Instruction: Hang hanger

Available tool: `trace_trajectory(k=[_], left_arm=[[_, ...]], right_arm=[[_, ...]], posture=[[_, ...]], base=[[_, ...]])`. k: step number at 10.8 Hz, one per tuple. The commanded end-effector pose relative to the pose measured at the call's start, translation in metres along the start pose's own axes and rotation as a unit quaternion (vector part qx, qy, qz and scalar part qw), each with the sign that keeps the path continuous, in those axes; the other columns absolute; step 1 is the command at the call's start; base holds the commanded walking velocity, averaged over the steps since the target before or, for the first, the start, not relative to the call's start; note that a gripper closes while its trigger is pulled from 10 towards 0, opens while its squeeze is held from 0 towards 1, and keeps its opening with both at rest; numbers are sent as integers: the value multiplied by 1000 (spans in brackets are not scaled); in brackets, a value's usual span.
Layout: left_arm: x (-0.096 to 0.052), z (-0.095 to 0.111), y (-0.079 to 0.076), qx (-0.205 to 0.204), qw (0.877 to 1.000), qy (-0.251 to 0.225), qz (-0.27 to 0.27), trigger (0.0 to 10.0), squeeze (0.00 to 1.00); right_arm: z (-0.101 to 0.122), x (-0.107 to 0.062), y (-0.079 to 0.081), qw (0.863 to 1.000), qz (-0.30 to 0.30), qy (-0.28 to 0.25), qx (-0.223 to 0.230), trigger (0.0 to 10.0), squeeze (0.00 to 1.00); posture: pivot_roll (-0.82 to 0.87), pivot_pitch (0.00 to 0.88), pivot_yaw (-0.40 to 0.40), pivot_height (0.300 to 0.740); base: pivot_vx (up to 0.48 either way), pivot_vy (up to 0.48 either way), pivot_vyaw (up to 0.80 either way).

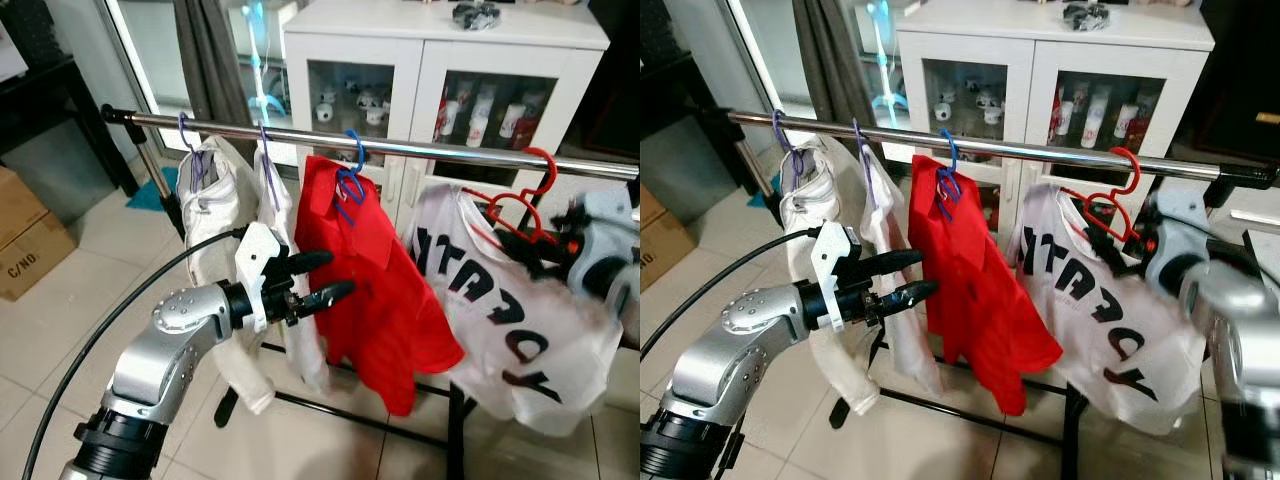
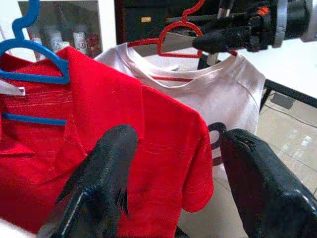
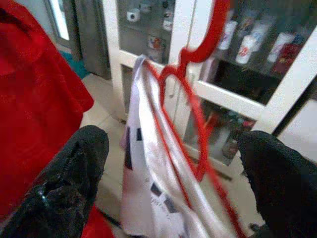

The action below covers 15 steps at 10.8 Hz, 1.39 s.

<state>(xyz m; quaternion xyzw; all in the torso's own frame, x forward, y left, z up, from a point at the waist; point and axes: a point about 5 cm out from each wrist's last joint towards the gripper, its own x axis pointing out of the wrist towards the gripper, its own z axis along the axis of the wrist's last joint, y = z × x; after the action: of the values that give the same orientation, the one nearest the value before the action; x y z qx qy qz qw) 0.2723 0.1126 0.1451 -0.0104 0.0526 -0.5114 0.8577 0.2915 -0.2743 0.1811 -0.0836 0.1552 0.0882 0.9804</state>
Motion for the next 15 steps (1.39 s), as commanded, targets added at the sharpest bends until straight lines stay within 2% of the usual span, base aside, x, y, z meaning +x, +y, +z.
trace_trajectory(k=[1, 3, 5, 7, 9, 10, 11, 12, 13, 15], left_arm=[[1, 3, 1, 8, 1000, 2, -3, 10000, 0], [-1, 2, 1, 8, 1000, 1, -2, 10000, 0], [-2, 1, 1, 8, 1000, 2, -3, 10000, 0], [0, 0, 0, 9, 1000, 3, -7, 10000, 0], [1, 0, 0, 11, 1000, 4, -11, 10000, 0], [1, -1, 0, 12, 1000, 5, -12, 10000, 0], [1, -1, 0, 12, 1000, 6, -13, 10000, 0], [0, -1, 0, 13, 1000, 6, -14, 10000, 0], [0, -1, -1, 12, 1000, 7, -15, 10000, 0], [0, -2, -1, 13, 1000, 10, -16, 10000, 0]], right_arm=[[3, 4, 1, 1000, 16, 3, -12, 10000, 0], [8, 7, 3, 998, 57, 19, -24, 10000, 0], [16, 2, 7, 995, 97, 28, -13, 10000, 0], [22, -2, -1, 997, 79, 25, -3, 10000, 0], [14, -2, -4, 996, 61, 59, -12, 10000, 0], [11, 0, -5, 997, 50, 64, -5, 9490, 0], [10, 2, -4, 996, 52, 67, 0, 5333, 0], [7, 5, -3, 996, 52, 72, 3, 4549, 0], [6, 7, -3, 996, 52, 75, 6, 0, 0], [2, 7, -3, 995, 56, 84, 2, 0, 0]], posture=[[-185, 0, 82, 740], [-181, 0, 77, 740], [-185, 0, 78, 740], [-190, 0, 83, 740], [-191, 0, 85, 740], [-191, 0, 85, 740], [-190, 0, 85, 740], [-190, 0, 85, 740], [-188, 0, 84, 740], [-187, 0, 82, 740]], base=[[0, 0, 0], [0, 0, 0], [0, 0, 0], [0, 0, 0], [0, 0, 0], [0, 0, 0], [0, 0, 0], [0, 0, 0], [0, 0, 0], [0, 0, 0]])
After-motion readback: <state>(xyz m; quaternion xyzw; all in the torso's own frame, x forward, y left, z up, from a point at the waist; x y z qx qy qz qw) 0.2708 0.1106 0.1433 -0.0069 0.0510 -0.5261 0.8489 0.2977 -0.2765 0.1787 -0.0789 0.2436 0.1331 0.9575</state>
